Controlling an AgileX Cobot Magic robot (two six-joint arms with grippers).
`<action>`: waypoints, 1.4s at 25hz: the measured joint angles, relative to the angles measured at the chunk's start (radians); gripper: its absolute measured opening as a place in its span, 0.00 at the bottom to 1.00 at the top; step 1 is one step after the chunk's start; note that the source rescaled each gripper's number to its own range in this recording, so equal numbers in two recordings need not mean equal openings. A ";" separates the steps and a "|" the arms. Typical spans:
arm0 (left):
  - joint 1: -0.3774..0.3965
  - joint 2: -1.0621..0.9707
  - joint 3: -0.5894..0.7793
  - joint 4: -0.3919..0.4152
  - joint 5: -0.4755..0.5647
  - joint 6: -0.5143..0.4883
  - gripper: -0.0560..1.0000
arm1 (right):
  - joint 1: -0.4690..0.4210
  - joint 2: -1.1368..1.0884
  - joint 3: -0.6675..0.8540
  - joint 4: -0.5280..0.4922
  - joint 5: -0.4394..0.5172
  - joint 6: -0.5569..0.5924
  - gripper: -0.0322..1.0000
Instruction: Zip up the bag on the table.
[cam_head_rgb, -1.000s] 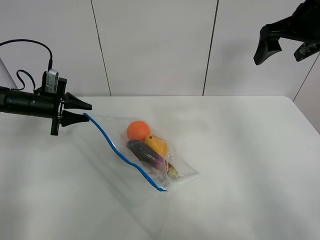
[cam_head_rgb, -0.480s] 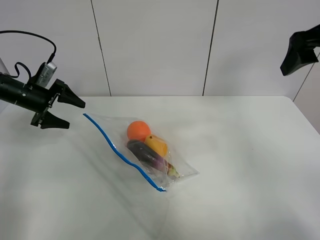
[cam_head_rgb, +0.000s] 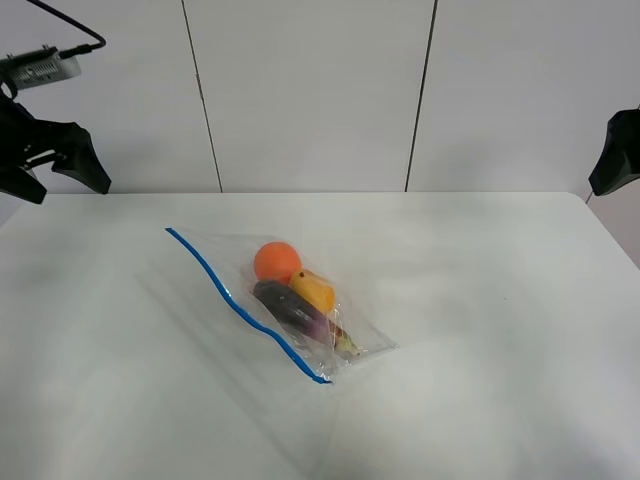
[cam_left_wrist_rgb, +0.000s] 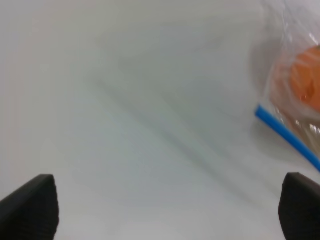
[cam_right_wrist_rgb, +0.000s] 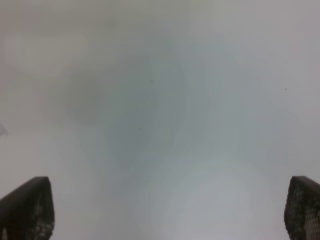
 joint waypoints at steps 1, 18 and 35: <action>-0.008 -0.029 0.000 0.026 0.020 -0.013 1.00 | 0.000 -0.002 0.000 0.001 0.000 0.001 1.00; -0.018 -0.617 0.179 0.117 0.147 -0.112 1.00 | 0.000 -0.370 0.209 0.004 -0.001 0.064 1.00; -0.018 -1.284 0.878 0.248 0.080 -0.146 1.00 | 0.000 -0.987 0.826 -0.024 -0.185 0.109 1.00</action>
